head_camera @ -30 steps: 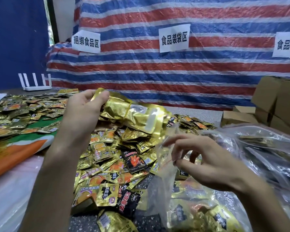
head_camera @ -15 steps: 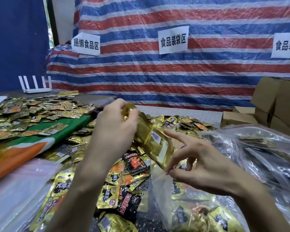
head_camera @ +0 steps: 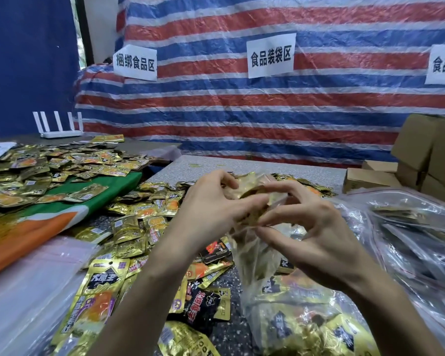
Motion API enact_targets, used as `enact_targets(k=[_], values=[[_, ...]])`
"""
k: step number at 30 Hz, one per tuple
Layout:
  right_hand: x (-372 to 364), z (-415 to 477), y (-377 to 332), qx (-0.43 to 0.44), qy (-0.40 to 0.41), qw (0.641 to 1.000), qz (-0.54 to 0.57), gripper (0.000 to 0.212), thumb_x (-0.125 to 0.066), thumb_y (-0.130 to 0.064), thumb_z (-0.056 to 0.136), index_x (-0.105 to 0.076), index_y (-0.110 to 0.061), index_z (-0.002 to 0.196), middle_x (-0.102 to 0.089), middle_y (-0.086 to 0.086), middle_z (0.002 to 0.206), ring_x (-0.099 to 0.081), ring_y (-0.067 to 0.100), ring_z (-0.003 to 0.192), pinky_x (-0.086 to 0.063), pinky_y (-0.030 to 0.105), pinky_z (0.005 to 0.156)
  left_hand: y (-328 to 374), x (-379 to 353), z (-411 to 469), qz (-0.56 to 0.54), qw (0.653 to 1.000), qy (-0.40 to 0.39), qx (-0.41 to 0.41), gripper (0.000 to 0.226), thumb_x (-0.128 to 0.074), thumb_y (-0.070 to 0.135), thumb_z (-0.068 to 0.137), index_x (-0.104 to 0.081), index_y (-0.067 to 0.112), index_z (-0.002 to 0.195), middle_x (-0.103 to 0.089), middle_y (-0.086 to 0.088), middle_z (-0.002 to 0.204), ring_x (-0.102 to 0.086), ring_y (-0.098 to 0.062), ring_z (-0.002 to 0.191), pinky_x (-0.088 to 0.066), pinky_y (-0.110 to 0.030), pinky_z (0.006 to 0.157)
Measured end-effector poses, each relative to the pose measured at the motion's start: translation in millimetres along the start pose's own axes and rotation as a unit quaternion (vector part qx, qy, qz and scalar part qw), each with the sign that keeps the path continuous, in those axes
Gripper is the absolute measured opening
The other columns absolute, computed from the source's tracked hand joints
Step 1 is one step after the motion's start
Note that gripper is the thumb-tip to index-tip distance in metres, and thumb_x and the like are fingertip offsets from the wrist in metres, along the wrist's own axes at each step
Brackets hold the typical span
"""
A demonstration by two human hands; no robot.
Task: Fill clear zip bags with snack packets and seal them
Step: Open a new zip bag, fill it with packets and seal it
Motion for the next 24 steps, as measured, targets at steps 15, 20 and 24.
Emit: enact_targets(k=[15,20,24], values=[[0,1,7,-0.021,0.044,0.999,0.017,0.005,-0.071,-0.019,0.084,-0.076,-0.020,0.082,-0.066,-0.008,0.093,-0.066,0.011,0.086,-0.057,0.031,0.076,-54,49,44,-0.195,0.976,0.092,-0.014,0.024,-0.059,0.032,0.098,-0.059,0.020,0.120,-0.072,-0.003,0.110,-0.074,-0.028,0.079,-0.061,-0.036,0.062],[-2,1,7,-0.017,0.040,0.999,0.027,0.011,-0.069,-0.024,0.082,-0.077,-0.017,0.084,-0.067,-0.008,0.093,-0.067,0.011,0.086,-0.057,0.031,0.076,-142,55,68,0.204,0.967,0.146,0.051,0.038,-0.063,0.002,0.085,-0.062,0.025,0.116,-0.062,-0.001,0.123,-0.057,-0.022,0.113,-0.050,-0.044,0.095],[-1,0,9,-0.022,0.042,0.998,0.036,0.006,-0.072,-0.019,0.083,-0.078,-0.017,0.084,-0.067,-0.007,0.094,-0.067,0.013,0.088,-0.057,0.031,0.078,-200,37,68,0.350,0.924,0.037,0.148,0.062,-0.062,0.003,0.080,-0.054,0.035,0.132,-0.037,-0.004,0.154,-0.031,-0.028,0.140,-0.029,-0.052,0.114]])
Point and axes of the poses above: each hand's wrist, its own z-axis towards the middle knuckle, its own x-axis out of the back of the hand, y = z × x, the point moved 4 cm from there along z, towards the middle knuckle
